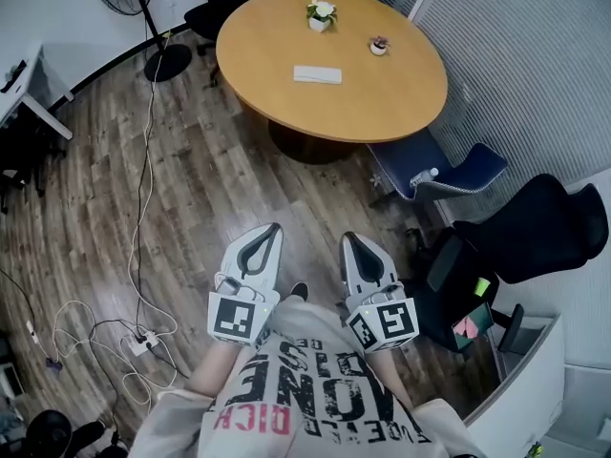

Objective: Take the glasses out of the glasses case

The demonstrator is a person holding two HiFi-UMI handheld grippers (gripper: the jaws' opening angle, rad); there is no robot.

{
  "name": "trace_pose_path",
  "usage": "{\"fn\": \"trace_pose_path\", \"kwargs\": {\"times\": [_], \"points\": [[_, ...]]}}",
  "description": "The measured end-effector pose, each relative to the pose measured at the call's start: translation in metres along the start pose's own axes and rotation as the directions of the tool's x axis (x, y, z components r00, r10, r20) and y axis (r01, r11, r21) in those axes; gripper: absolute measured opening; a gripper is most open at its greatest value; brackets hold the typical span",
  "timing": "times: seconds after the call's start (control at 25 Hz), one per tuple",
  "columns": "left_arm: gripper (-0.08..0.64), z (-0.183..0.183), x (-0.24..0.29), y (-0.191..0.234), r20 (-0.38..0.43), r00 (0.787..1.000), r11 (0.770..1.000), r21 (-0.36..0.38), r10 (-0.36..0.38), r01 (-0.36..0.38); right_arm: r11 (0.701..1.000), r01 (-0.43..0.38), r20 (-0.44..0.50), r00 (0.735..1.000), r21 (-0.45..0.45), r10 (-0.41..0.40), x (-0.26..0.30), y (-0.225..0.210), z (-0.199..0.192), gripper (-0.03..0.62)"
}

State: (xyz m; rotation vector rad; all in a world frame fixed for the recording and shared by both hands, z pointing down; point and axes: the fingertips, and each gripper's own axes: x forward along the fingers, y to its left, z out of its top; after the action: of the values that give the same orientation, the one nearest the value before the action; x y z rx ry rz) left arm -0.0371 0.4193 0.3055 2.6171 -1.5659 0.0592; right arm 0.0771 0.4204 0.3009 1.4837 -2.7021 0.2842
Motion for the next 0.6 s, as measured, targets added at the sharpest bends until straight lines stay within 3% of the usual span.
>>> {"fn": "trace_pose_path", "kwargs": {"times": [0.44, 0.56, 0.6], "points": [[0.015, -0.011, 0.017, -0.021, -0.014, 0.999, 0.997, 0.049, -0.051, 0.051, 1.0, -0.01, 0.024, 1.0, -0.008, 0.01, -0.012, -0.017, 0.001, 0.021], [0.031, -0.016, 0.021, -0.028, -0.036, 0.998, 0.999, 0.015, -0.051, 0.051, 1.0, -0.015, 0.02, 1.0, 0.002, 0.015, -0.015, -0.024, -0.004, 0.021], [0.069, -0.016, 0.022, -0.03, -0.043, 0.998, 0.999, 0.002, -0.047, 0.047, 1.0, -0.016, 0.018, 1.0, 0.006, 0.016, -0.016, -0.025, -0.005, 0.021]]}}
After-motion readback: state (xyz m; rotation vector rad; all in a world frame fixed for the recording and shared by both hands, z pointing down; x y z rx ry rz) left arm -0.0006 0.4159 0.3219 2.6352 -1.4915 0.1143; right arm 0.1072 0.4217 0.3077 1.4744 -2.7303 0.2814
